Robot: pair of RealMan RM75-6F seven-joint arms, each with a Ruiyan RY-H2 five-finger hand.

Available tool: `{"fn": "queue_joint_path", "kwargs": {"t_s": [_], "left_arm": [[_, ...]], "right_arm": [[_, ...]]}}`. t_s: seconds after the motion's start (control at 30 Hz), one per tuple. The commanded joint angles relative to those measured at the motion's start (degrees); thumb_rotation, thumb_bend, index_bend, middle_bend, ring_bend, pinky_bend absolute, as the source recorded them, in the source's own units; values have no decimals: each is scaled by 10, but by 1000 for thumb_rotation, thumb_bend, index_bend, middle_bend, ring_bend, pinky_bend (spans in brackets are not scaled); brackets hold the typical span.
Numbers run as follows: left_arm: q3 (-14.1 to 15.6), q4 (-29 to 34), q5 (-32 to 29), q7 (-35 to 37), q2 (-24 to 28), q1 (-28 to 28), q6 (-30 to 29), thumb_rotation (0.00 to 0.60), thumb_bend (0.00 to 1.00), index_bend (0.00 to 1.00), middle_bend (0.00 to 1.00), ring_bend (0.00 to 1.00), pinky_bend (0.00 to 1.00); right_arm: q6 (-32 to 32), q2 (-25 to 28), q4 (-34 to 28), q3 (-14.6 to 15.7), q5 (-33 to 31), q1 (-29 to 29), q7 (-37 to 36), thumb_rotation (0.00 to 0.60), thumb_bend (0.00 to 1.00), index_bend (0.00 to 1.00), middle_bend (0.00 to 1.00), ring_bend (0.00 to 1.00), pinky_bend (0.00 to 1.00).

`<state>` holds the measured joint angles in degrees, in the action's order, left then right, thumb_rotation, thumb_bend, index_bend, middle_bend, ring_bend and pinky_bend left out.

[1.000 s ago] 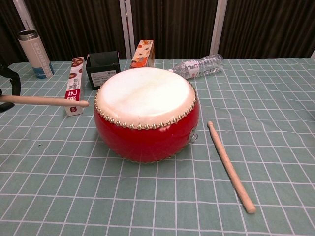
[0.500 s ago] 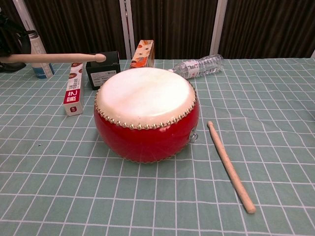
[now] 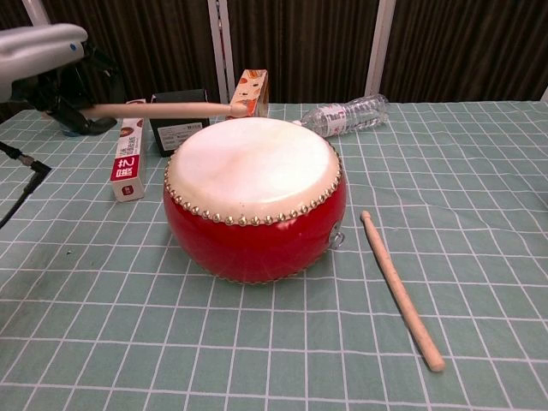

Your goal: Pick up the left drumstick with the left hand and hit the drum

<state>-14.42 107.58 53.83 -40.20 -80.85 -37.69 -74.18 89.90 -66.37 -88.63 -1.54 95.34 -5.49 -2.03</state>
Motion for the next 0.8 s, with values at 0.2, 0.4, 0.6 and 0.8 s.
{"fn": "queue_joint_path", "kwargs": {"t_s": [0.2, 0.4, 0.6, 0.8], "left_arm": [[-5, 15, -282, -194, -28, -78, 15, 600, 654, 814, 1000, 1000, 950], [-15, 31, -214, -129, -26, -71, -9, 600, 653, 814, 1000, 1000, 950], [-24, 40, -85, -22, -22, -47, -32, 600, 653, 813, 1000, 1000, 950], [-23, 54, -12, 27, -11, -34, -44, 600, 653, 813, 1000, 1000, 950]], "right_arm": [[1, 2, 0, 1, 0, 1, -5, 600, 299, 0, 0, 0, 61], [3, 3, 0, 1, -1, 3, -7, 600, 299, 0, 0, 0, 61], [5, 2, 0, 1, 1, 3, -3, 600, 299, 0, 0, 0, 61], [4, 1, 1, 1, 1, 3, 0, 600, 299, 0, 0, 0, 61]]}}
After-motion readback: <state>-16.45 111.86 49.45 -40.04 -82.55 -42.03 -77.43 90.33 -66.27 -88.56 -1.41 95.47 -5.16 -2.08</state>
